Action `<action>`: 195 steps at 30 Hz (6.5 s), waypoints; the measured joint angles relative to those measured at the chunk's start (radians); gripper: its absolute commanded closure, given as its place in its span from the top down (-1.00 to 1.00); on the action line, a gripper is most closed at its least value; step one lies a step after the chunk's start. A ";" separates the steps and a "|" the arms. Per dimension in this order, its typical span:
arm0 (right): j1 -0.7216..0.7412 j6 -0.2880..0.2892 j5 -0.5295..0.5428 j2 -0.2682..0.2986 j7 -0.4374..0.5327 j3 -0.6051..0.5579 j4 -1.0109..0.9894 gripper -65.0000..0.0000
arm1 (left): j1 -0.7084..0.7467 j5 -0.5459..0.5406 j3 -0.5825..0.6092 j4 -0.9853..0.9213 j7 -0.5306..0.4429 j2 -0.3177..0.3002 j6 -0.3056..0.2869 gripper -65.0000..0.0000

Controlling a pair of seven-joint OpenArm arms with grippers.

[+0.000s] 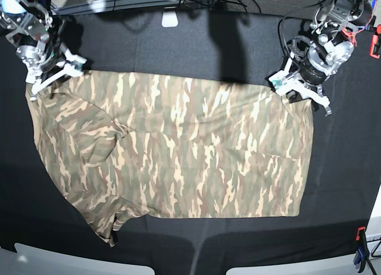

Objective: Layout the t-shirt on the table in an organized manner, then fold the t-shirt properly
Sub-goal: 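Pull the grasped corners apart and away from the hem to stretch the shirt, then release the corners and move both grippers to the shirt's hem corners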

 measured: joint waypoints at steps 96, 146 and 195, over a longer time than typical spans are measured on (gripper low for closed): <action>-0.236 0.207 0.114 0.328 -0.101 0.000 0.322 -1.00 | 0.548 0.222 -0.002 0.314 0.317 -0.058 0.253 -1.00; -0.119 -0.111 0.183 0.099 0.017 0.005 0.509 -0.24 | 0.476 0.322 -0.003 0.314 0.710 -0.058 0.322 -0.36; 0.395 -0.183 0.529 -0.706 0.041 0.562 0.020 -0.24 | -0.808 -1.109 0.004 -0.807 0.298 -0.052 -0.109 -0.36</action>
